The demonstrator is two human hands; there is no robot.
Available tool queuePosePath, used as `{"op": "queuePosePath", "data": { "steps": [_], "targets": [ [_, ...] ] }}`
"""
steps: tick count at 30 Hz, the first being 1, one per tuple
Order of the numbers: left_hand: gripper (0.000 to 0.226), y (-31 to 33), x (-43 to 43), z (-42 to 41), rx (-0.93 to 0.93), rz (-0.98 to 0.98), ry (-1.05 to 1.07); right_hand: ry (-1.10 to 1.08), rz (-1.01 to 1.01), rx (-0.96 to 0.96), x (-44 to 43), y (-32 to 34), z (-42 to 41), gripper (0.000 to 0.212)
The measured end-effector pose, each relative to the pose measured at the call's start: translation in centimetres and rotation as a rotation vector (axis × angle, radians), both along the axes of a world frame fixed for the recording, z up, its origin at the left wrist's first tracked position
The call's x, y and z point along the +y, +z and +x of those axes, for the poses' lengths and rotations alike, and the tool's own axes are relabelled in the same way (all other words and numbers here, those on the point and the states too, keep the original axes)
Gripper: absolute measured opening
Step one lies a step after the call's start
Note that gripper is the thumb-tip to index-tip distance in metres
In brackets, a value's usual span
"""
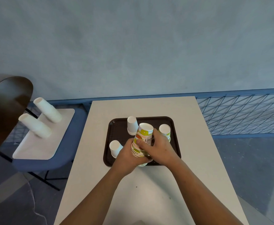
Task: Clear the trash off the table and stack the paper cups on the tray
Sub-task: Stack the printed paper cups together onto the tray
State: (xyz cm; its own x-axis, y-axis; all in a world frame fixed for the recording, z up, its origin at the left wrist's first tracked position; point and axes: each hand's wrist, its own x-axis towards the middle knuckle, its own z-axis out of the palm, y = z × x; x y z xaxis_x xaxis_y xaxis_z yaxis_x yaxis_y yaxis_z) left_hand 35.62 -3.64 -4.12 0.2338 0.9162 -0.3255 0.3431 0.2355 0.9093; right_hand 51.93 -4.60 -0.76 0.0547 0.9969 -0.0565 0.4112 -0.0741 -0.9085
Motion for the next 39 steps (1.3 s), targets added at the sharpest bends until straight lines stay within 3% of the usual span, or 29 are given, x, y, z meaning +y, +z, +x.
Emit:
{"op": "queuePosePath", "data": {
  "steps": [5,26,33,39],
  "targets": [
    [0.079,0.3,-0.7,-0.5,-0.014,0.047,0.013,0.032,-0.035,-0.007,0.0,0.9,0.1,0.06],
    [0.061,2.4,-0.8,0.4,0.111,0.134,-0.022,-0.144,0.073,0.082,0.2,2.0,1.1,0.044],
    [0.068,2.2,-0.6,0.6,0.177,0.125,-0.025,-0.25,0.044,0.228,1.4,2.6,2.7,0.029],
    [0.067,1.8,-0.3,0.5,0.154,0.074,0.005,-0.469,-0.017,0.668,3.0,2.0,4.8,0.023]
  ]
}}
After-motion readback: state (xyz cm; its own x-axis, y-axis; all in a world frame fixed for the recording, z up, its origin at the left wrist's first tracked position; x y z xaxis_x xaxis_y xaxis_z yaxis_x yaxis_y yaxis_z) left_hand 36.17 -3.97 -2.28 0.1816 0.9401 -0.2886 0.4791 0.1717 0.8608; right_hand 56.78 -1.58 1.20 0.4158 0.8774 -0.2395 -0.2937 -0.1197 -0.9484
